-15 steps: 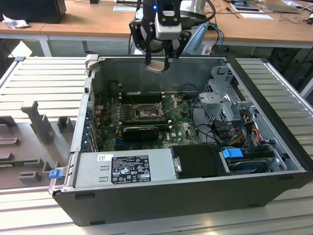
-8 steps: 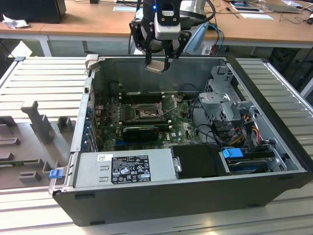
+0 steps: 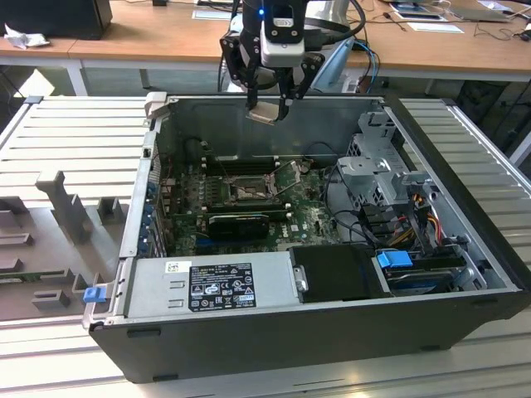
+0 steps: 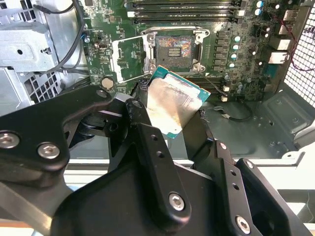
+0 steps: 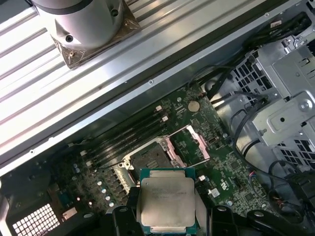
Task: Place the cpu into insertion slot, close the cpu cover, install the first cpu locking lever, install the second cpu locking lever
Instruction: 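Place the cpu into insertion slot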
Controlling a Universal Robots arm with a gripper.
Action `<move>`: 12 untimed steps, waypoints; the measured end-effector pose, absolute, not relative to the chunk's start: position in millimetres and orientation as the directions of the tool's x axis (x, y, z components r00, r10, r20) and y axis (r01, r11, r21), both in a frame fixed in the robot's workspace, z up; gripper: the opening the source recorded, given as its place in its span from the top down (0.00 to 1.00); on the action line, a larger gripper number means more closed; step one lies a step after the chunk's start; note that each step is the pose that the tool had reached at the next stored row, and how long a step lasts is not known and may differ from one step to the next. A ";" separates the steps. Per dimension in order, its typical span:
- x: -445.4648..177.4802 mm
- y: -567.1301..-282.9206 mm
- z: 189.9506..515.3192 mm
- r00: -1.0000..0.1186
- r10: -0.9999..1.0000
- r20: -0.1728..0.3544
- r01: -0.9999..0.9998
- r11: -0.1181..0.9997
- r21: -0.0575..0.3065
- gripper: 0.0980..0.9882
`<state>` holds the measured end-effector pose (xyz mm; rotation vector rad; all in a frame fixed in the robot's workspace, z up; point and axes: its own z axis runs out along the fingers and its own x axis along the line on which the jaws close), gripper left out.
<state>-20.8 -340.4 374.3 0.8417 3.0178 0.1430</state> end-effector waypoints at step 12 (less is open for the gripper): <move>-20.8 -340.4 374.3 -0.838 0.545 0.019 0.544 0.834 0.089 0.52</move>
